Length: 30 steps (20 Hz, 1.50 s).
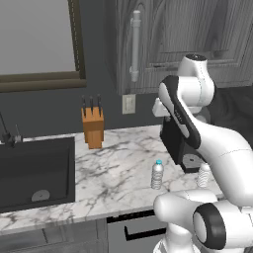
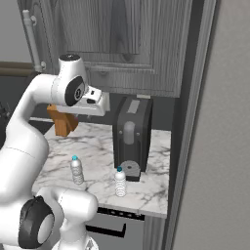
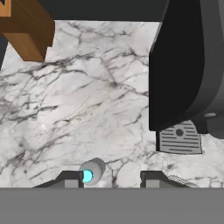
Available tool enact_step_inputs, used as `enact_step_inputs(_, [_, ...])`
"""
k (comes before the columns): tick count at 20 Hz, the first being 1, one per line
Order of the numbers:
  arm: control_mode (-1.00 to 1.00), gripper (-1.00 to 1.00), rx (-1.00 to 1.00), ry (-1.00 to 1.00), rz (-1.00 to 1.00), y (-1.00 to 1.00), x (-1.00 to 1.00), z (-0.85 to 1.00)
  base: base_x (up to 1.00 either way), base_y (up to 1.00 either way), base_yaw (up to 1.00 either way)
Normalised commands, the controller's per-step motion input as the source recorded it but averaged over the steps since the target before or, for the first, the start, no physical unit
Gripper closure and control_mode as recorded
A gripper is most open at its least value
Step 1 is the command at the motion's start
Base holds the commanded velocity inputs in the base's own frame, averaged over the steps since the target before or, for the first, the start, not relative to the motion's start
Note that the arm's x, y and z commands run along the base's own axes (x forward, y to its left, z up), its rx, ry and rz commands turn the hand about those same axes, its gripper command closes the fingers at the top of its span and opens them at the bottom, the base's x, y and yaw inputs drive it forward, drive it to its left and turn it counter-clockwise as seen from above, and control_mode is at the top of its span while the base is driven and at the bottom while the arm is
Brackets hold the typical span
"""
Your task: Take the bottled waters from the counter and place them in the freezer to freeze. Close the freezer door after placing the bottles.
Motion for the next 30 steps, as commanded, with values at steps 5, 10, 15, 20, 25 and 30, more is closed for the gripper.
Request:
enact_step_inputs(5, [-1.0, -1.0, 0.0, 0.0, 0.0, 0.0, -0.02, -0.01, 0.0, 0.0, 0.0])
enact_step_inputs(10, [-1.0, -1.0, 0.0, -0.12, 0.0, -0.03, -0.35, 0.0, 0.0, 0.0, 0.0])
enact_step_inputs(15, [-1.0, -1.0, 0.0, -0.23, -0.03, -0.18, -0.45, 0.03, 0.0, 0.0, 0.0])
enact_step_inputs(20, [-1.0, -1.0, 0.01, -0.15, -0.02, -0.49, -0.3, 0.0, 0.0, 0.0, 0.0])
enact_step_inputs(25, [-1.0, -1.0, 0.04, -0.07, 0.0, -0.59, -0.1, 0.0, 0.0, 0.0, 0.0])
enact_step_inputs(30, [-1.0, -1.0, 0.06, -0.05, 0.0, -0.55, -0.14, -0.02, 0.0, 0.0, 0.0])
